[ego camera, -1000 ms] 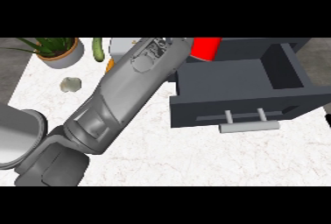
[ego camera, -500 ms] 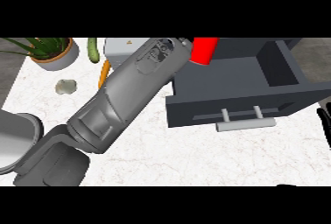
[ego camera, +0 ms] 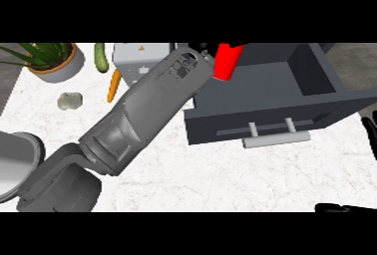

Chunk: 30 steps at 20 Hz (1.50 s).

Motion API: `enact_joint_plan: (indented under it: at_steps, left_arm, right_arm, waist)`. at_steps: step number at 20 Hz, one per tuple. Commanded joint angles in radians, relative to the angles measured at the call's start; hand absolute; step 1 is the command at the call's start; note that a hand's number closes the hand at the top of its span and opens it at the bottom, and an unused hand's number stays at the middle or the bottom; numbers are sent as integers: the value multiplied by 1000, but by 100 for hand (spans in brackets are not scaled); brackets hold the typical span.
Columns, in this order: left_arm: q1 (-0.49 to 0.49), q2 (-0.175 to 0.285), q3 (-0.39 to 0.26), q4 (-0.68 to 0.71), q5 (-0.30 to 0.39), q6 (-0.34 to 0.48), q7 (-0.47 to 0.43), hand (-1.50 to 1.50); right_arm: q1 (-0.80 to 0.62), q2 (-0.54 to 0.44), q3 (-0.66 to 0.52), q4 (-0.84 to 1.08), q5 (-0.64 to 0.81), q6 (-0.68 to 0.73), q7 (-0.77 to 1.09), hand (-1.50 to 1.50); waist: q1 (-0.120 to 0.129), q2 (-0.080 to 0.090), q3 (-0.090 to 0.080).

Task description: Pick up the can, place it into the drawer and close the drawer

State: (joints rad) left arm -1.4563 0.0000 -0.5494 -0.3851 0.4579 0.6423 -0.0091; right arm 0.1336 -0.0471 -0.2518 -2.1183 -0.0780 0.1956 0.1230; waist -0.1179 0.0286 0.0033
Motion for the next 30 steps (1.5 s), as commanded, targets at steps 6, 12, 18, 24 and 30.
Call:
enact_joint_plan:
  at_steps: [6,12,18,24,30]
  left_arm:
    - [-4,0,-58,34,38,80,-8,-150]
    - [28,0,-68,40,70,119,-55,-150]
    - [23,0,-53,24,126,125,-57,-150]
    - [45,0,-51,19,166,129,-79,-150]
    - [36,0,-57,-40,217,168,-97,-150]
  right_arm:
    - [-39,-14,9,25,-6,7,15,-150]
    - [-35,-13,22,4,-1,11,21,-150]
    - [-36,-26,5,-17,45,-3,-22,-150]
    - [-52,-92,33,-109,204,-5,-62,-150]
    - [-107,-152,98,-107,341,13,-54,-150]
  waist:
    - [-21,8,1]
    - [-21,9,0]
    - [-12,4,-1]
    - [-7,3,-2]
    - [20,-3,-2]
